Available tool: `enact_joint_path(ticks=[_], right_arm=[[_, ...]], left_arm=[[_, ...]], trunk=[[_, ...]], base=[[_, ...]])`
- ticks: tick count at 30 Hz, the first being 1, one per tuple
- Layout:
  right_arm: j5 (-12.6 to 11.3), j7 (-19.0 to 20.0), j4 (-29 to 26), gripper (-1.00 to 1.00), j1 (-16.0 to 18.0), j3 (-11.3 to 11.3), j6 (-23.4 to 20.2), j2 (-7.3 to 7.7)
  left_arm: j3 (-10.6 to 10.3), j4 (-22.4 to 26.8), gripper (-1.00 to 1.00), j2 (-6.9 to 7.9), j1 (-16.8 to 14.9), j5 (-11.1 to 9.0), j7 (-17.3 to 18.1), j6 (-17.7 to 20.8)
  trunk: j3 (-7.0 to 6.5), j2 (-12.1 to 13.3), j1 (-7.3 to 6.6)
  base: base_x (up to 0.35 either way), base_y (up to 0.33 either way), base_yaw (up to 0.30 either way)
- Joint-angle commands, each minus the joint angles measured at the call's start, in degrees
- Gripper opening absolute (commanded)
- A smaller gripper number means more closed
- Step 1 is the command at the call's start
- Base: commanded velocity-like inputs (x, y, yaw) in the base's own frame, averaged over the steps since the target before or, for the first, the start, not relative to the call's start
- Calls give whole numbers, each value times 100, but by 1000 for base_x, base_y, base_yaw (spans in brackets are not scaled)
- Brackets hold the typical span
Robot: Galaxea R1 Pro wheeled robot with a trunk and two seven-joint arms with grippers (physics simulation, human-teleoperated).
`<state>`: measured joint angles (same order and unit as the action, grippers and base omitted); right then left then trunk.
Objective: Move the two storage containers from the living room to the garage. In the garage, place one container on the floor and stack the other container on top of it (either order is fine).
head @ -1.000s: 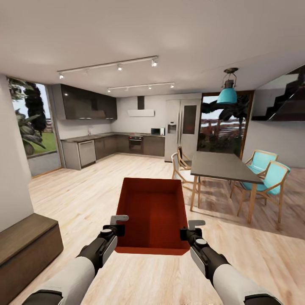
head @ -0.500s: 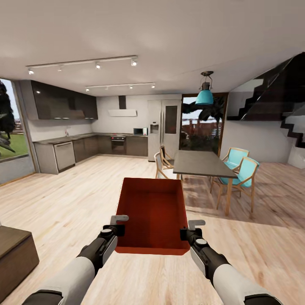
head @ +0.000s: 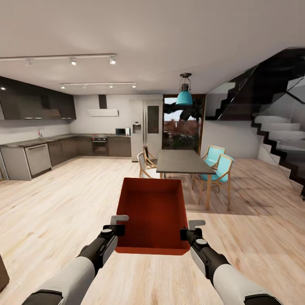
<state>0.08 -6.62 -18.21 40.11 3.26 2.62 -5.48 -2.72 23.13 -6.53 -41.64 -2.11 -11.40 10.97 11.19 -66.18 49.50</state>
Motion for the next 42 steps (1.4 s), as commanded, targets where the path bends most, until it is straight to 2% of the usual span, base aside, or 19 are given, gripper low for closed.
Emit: enact_joint_path(ticks=[1,42], right_arm=[[-87,-24,11,-100,6,-71,11,3],[-87,-24,11,-100,6,-71,11,5]], left_arm=[[484,34,-100,123,-2,87,-64,-288],[459,52,-100,108,-2,114,-99,-297]], trunk=[[8,-6,0],[8,-6,0]], base=[[0,0,-283],[0,0,-283]])
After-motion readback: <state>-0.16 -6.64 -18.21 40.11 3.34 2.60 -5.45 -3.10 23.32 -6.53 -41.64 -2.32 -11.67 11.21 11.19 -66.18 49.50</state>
